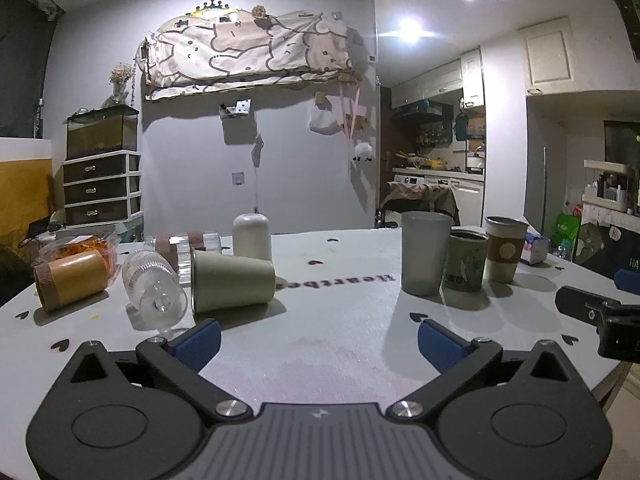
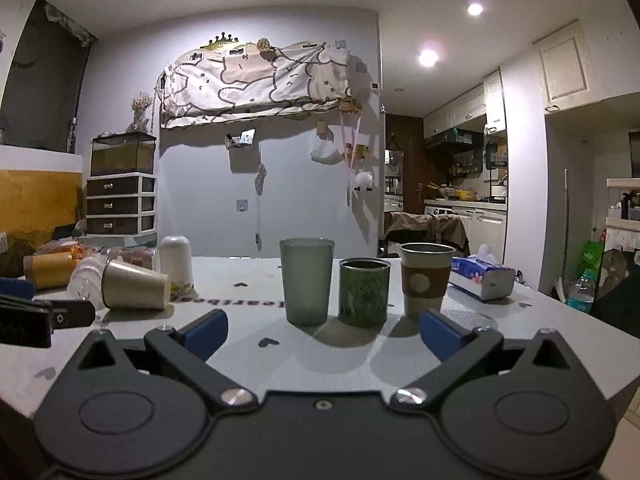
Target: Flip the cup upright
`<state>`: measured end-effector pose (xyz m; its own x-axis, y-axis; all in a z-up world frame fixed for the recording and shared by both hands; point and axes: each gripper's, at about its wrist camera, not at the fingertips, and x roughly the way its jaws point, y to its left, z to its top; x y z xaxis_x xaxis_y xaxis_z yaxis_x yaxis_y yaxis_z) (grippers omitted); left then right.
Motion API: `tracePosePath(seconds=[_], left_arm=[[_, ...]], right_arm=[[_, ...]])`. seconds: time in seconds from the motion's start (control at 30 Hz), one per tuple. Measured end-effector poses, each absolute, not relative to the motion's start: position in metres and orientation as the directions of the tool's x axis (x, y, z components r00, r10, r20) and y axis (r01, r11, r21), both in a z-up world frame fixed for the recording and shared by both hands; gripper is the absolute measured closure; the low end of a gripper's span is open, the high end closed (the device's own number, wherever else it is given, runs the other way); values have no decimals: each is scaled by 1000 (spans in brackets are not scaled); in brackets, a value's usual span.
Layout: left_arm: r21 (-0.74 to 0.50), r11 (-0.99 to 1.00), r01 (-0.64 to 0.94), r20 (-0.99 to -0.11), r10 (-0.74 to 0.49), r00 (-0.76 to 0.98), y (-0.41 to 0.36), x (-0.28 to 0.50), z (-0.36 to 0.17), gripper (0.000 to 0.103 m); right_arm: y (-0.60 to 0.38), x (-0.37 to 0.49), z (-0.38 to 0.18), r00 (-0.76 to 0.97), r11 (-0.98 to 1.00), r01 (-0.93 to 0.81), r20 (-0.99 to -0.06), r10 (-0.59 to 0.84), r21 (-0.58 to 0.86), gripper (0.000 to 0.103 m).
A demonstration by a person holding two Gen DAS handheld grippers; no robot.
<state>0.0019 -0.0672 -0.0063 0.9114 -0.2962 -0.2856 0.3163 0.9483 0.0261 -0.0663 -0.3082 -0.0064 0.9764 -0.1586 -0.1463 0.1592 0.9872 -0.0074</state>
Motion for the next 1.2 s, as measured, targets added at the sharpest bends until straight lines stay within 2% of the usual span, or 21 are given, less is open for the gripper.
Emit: tracePosePath(seconds=[1.2], left_arm=[[32, 951, 309, -279, -288, 916, -65, 2, -5, 0]], right_arm=[[-304, -72, 1, 980, 988, 152, -124, -154, -27, 0]])
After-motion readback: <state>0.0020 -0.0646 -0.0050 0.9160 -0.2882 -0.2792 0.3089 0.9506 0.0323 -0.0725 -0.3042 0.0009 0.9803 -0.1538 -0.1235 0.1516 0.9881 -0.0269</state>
